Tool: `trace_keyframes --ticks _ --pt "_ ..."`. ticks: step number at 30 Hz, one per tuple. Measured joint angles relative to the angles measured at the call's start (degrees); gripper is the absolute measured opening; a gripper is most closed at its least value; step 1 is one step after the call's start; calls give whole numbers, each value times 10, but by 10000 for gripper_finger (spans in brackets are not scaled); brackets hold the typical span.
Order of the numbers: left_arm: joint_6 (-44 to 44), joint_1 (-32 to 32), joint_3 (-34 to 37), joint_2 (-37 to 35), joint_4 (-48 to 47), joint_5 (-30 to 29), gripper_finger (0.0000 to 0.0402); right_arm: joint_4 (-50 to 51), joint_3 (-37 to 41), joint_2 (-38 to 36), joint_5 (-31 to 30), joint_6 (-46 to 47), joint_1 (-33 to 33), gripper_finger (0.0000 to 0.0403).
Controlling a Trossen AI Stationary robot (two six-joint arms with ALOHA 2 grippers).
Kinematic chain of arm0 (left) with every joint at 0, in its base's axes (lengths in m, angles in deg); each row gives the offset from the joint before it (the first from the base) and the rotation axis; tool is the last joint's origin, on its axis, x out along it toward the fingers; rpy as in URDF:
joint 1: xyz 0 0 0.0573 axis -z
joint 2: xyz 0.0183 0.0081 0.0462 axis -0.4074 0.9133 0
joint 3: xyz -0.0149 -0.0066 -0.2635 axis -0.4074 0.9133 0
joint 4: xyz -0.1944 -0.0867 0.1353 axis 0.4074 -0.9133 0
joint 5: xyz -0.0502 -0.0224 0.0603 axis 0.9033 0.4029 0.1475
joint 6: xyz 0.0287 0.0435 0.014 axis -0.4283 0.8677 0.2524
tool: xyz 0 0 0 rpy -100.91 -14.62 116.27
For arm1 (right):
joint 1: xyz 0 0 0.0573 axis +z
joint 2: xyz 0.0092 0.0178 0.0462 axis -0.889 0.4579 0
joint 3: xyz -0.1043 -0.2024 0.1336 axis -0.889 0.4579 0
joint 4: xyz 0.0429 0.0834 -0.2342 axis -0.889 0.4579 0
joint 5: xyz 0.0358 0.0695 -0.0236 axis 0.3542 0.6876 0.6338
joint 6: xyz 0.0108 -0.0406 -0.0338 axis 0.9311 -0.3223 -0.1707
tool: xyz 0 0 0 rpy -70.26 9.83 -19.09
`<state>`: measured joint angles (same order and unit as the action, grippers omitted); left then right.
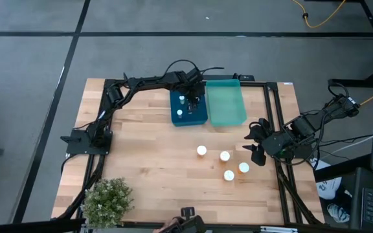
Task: Pick and place medicine bottles into bin by pill shape (circle, oval)
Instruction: Put the yellow pill bottle on the blue bin
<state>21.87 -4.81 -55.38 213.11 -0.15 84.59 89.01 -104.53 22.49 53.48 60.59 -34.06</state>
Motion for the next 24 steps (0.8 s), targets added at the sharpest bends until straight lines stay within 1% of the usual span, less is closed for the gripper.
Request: trace_keyframes --ticks 4,7,9,11,16,24 --pt "4 0 0 0 0 -25 134 0 0 0 0 0 0 191" --pt "4 1 0 0 1 -57 134 0 0 0 0 0 0 191" --pt "4 2 0 0 1 -65 134 0 0 0 0 0 0 191" --pt "3 2 0 0 1 -61 134 0 0 0 0 -1 0 191" --pt "-25 1 0 0 0 -15 141 0 0 0 0 -1 0 191" --pt "-29 1 0 0 3 -13 199 0 0 0 0 -2 0 191"
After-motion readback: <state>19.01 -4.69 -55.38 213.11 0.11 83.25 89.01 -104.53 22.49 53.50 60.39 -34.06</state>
